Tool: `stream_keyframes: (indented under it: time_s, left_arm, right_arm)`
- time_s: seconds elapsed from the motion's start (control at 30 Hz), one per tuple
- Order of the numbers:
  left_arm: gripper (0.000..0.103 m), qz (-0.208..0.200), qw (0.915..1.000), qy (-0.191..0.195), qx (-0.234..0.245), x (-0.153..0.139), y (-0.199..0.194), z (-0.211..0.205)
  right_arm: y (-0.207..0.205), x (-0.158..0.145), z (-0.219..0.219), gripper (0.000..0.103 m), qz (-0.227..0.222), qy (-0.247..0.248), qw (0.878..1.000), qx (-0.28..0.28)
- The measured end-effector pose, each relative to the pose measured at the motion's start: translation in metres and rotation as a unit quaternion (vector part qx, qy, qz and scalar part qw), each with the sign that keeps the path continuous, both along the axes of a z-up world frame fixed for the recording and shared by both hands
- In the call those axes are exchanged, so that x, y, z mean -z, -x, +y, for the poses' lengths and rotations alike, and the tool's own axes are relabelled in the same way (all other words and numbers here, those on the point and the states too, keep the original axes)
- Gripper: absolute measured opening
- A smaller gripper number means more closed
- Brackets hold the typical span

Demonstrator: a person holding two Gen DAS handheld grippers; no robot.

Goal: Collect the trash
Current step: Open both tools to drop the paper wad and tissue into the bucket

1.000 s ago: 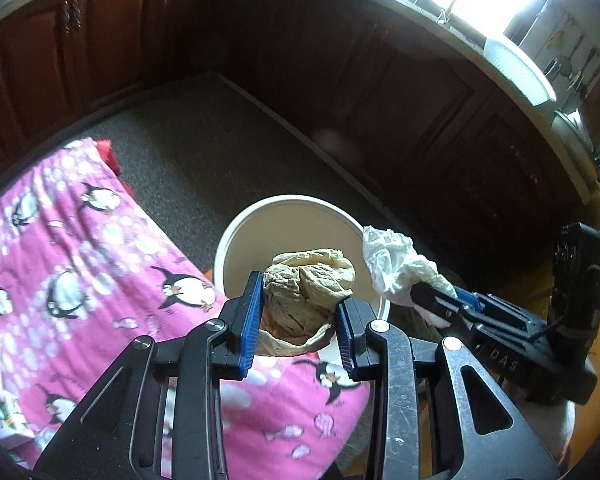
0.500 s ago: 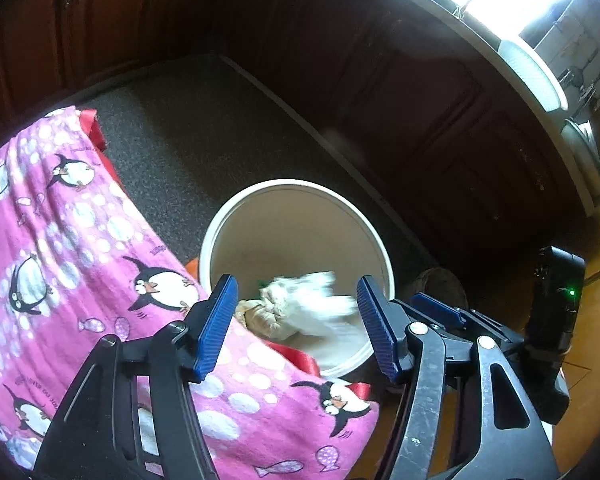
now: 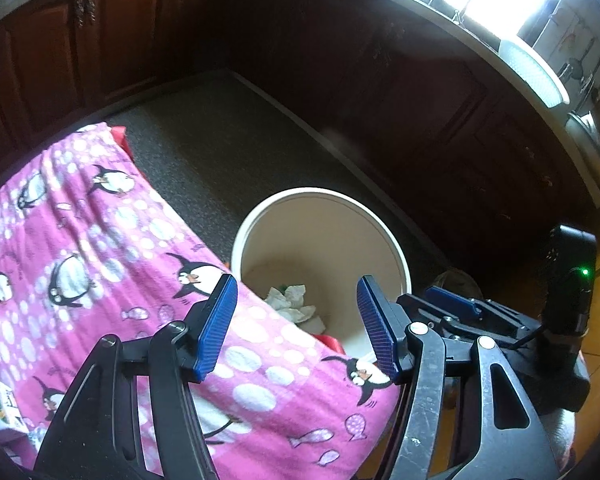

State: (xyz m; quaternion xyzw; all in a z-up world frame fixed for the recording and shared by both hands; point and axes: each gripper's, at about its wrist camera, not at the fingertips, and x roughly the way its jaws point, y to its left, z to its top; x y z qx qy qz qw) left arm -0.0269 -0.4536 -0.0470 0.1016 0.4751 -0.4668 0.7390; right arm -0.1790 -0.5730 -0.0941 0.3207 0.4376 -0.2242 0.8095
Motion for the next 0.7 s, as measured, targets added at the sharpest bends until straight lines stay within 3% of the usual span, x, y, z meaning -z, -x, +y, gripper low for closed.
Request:
stream_keyframes:
  time_s: [0.5,0.7]
  left_arm:
    - [0.061,-0.063,0.9969,0.0,-0.047,-0.027,0.006,0.082]
    - [0.061,-0.067,0.9947,-0.002,-0.078,-0.031,0.005,0.127]
  right_arm:
    - [-0.023,-0.04,0.045,0.056,-0.033,0.018,0.998,-0.054]
    - [-0.041,-0.047,0.078,0.058,-0.048,0.01,0.995,-0.092]
